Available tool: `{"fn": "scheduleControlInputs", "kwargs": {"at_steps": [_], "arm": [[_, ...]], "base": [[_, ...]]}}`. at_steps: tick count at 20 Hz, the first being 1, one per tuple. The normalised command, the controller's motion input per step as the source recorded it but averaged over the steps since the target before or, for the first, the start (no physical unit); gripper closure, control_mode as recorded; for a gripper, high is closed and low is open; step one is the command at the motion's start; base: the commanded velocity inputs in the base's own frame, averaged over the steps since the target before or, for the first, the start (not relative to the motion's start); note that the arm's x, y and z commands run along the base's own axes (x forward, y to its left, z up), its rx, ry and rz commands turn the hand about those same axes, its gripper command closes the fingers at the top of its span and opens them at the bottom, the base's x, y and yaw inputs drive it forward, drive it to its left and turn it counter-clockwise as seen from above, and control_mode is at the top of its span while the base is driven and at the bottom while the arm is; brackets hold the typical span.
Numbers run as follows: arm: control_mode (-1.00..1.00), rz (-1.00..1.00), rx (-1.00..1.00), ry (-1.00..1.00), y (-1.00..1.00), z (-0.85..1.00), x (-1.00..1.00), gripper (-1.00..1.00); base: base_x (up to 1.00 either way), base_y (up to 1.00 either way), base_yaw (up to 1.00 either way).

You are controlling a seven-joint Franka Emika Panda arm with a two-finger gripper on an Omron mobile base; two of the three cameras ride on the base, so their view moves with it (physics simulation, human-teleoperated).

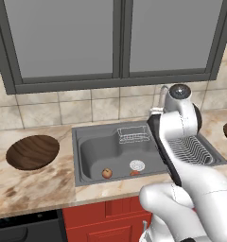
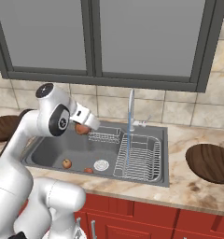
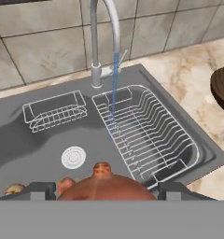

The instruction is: Pick the onions from the sink and place them in one bowl. Place the peach in the other bowl. Then turn off the sink faucet.

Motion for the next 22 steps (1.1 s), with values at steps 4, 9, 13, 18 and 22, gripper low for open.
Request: {"fn": "scheduleControlInputs", "kwargs": {"at_steps": [4,9,13,18,22], "arm": [[-1.00,-0.17,0.02,0.00,-0.70,0.09,-0.12,1.00],[-1.00,-0.12,0.03,0.00,-0.72,0.01,-0.18,1.00],[-1.00,-0.06,0.01,-0.01,-0.72,0.00,-0.13,1.00],[-1.00,-0.02,0.01,0.00,-0.65,0.00,-0.01,1.00],[-1.00,0.00,0.04,0.00,-0.65,-0.07,0.00,1.00]], "base": [[0.00,0.00,0.00],[0.00,0.00,0.00],[0.00,0.00,0.00],[0.00,0.00,0.00],[0.00,0.00,0.00]]}}
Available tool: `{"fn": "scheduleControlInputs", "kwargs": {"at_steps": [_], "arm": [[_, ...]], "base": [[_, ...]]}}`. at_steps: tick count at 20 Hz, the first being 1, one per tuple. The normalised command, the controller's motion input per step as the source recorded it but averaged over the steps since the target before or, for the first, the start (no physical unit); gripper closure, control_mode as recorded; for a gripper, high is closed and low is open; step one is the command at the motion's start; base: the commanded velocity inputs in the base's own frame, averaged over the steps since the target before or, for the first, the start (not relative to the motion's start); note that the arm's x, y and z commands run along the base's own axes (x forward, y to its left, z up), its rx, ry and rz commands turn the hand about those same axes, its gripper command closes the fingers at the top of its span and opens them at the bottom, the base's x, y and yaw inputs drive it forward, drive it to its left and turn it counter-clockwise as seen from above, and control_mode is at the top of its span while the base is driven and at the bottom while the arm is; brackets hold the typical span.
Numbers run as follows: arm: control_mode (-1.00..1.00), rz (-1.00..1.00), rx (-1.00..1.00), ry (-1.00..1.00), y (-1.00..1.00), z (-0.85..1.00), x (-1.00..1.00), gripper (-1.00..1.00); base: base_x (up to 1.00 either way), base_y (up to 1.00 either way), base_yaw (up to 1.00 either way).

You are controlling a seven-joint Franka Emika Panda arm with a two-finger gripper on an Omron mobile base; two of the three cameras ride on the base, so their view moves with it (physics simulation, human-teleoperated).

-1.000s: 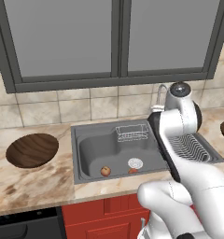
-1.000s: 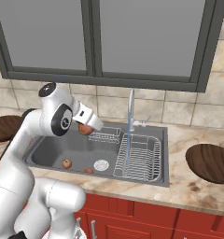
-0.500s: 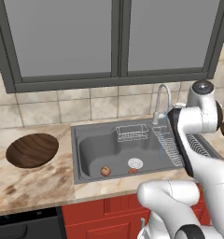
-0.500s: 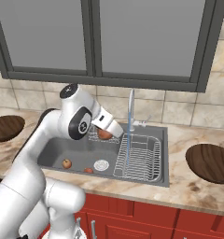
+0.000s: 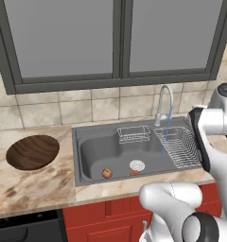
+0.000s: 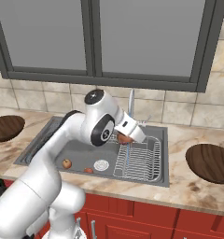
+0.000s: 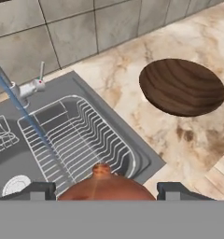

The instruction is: Pick the onions from the sink and place them in one bowl. Place the peach in the other bowl. Then turn off the sink faucet.

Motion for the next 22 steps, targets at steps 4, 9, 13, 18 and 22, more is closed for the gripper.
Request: {"fn": "scheduleControlInputs", "kwargs": {"at_steps": [4,9,13,18,22], "arm": [[-1.00,0.00,0.06,0.00,-0.64,-0.15,0.00,1.00],[-1.00,0.00,0.11,0.00,-0.75,-0.06,0.00,1.00],[-1.00,0.00,0.13,0.00,-0.72,0.00,0.05,1.00],[-1.00,0.00,0.10,0.00,-0.46,-0.03,0.24,1.00],[-1.00,-0.01,0.10,0.00,-0.33,-0.22,0.14,1.00]], "base": [[0.00,0.00,0.00],[0.00,0.00,0.00],[0.00,0.00,0.00],[0.00,0.00,0.00],[0.00,0.00,0.00]]}}
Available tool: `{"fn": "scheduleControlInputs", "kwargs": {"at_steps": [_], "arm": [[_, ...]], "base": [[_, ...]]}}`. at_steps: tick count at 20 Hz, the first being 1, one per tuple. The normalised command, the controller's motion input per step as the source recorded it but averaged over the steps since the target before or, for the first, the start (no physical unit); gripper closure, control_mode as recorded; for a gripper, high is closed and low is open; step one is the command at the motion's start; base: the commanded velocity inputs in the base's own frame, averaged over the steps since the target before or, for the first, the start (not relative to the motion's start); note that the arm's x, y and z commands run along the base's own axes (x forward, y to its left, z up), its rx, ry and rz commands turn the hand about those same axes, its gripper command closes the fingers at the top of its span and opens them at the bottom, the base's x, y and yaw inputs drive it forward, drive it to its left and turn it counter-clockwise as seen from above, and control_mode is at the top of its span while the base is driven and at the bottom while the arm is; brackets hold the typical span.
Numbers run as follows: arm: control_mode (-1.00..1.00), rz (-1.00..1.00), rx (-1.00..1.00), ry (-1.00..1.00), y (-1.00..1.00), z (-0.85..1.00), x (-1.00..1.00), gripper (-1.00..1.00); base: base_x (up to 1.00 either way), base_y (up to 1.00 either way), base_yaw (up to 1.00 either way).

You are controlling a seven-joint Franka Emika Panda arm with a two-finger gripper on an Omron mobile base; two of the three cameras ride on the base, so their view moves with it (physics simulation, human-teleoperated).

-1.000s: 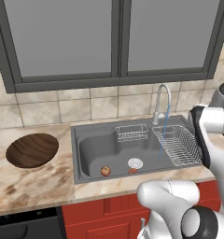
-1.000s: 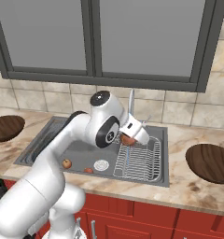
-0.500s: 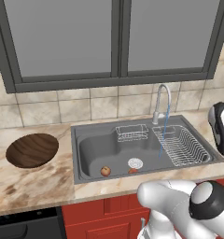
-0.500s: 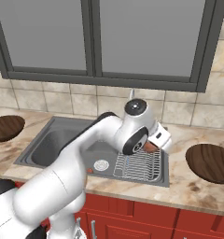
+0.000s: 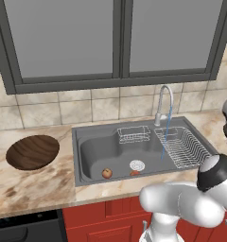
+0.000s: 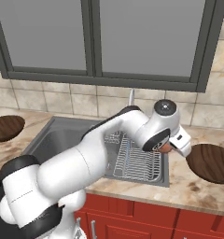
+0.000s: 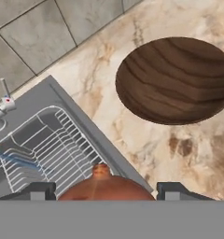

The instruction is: Pick the onions from the sink and place them in one bowl. Place the peach in the other bowl. Then turn off the sink faucet.

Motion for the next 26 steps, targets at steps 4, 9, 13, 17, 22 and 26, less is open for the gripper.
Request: {"fn": "scheduleControlInputs", "kwargs": {"at_steps": [4,9,13,17,22,26], "arm": [[-1.00,0.00,0.02,0.02,-0.22,-0.28,0.21,1.00],[-1.00,0.00,0.02,0.03,-0.26,-0.19,0.26,1.00],[-1.00,0.00,0.01,0.06,-0.30,-0.06,0.34,1.00],[-1.00,0.00,0.02,0.04,-0.50,-0.03,0.20,1.00],[-1.00,0.00,0.03,0.02,-0.46,-0.11,0.10,1.00],[-1.00,0.00,0.03,0.00,-0.29,-0.17,0.10,1.00]], "base": [[0.00,0.00,0.00],[0.00,0.00,0.00],[0.00,0.00,0.00],[0.00,0.00,0.00],[0.00,0.00,0.00],[0.00,0.00,0.00]]}}
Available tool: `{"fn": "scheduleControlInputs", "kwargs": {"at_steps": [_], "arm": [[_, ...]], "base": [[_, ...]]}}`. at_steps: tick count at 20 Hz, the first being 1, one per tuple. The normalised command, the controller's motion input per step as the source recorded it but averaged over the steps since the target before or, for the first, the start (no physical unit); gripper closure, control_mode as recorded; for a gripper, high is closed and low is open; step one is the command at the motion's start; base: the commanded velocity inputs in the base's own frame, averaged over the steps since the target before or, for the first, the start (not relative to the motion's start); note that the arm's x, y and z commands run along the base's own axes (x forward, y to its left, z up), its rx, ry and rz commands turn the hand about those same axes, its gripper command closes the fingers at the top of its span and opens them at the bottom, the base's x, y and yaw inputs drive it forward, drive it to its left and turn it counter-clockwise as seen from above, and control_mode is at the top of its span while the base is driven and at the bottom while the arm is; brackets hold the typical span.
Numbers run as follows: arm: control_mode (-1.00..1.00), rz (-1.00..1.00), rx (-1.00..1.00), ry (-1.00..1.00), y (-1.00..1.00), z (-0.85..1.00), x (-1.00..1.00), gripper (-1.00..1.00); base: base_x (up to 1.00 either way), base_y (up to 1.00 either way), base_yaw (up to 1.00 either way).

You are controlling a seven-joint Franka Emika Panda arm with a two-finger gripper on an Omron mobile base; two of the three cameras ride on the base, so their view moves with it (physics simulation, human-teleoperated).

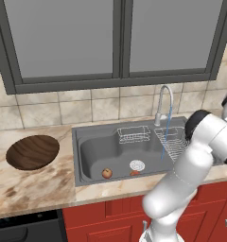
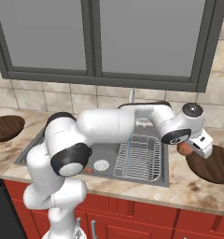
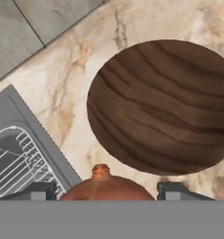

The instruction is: Pick the onions from the sink and place them in one bowl. Place the peach in the other bowl. Then turn off the sink faucet.

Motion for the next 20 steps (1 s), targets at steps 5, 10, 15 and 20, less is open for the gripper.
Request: {"fn": "scheduleControlInputs", "kwargs": {"at_steps": [5,10,15,20], "arm": [[-1.00,0.00,0.02,0.00,-0.22,-0.25,0.10,1.00],[-1.00,0.00,0.00,0.00,-0.30,-0.20,0.17,1.00],[-1.00,0.00,0.03,0.03,-0.46,-0.02,0.24,1.00],[-1.00,0.00,0.01,0.06,-0.32,-0.07,0.36,-1.00]], "base": [[0.00,0.00,0.00],[0.00,0.00,0.00],[0.00,0.00,0.00],[0.00,0.00,0.00]]}}
